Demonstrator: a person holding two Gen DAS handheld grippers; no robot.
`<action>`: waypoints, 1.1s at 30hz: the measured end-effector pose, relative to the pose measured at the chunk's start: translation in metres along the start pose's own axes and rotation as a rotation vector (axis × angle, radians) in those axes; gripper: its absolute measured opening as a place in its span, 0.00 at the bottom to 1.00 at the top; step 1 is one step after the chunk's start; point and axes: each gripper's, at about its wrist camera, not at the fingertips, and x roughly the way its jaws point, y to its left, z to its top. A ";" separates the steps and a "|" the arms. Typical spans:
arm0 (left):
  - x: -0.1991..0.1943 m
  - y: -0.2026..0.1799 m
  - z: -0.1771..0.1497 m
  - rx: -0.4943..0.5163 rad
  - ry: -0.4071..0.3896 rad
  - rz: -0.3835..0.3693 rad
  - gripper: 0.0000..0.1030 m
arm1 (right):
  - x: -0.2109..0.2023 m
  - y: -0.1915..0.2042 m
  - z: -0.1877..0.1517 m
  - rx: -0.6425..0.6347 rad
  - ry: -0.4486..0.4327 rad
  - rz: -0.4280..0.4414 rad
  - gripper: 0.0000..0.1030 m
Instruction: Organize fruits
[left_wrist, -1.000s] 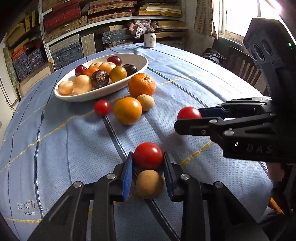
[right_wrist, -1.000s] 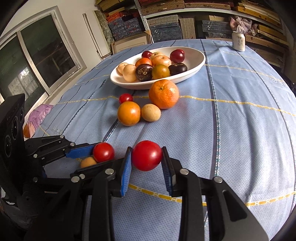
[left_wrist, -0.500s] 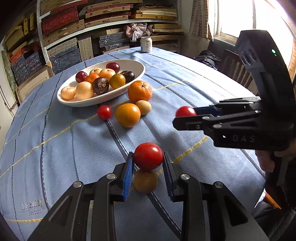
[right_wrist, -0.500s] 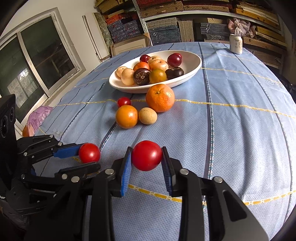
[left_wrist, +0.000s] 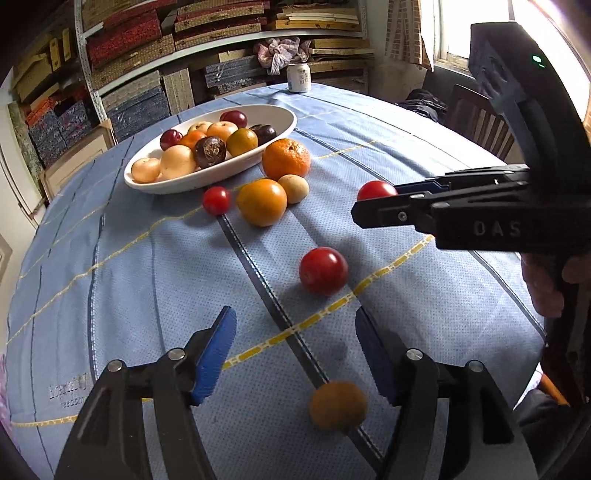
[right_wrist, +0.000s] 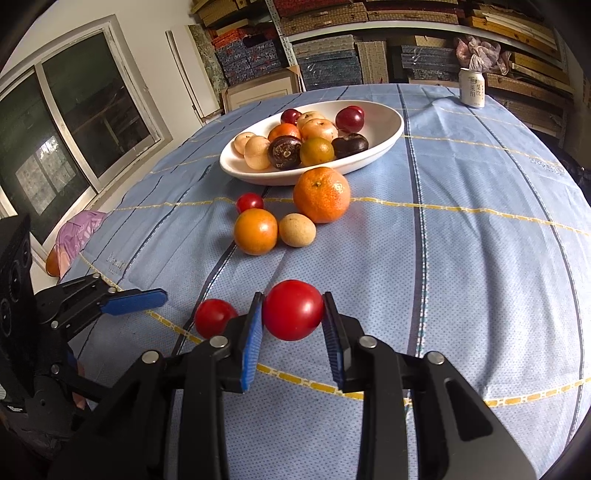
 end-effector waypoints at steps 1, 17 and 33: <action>-0.002 -0.002 -0.002 0.008 0.000 0.000 0.69 | 0.000 -0.001 0.000 0.002 0.001 -0.001 0.29; -0.010 -0.002 -0.024 -0.030 0.027 -0.002 0.69 | 0.000 0.001 0.000 -0.003 0.002 0.007 0.29; 0.027 0.011 0.021 -0.098 0.023 0.004 0.62 | -0.005 -0.009 0.005 0.025 -0.015 0.000 0.29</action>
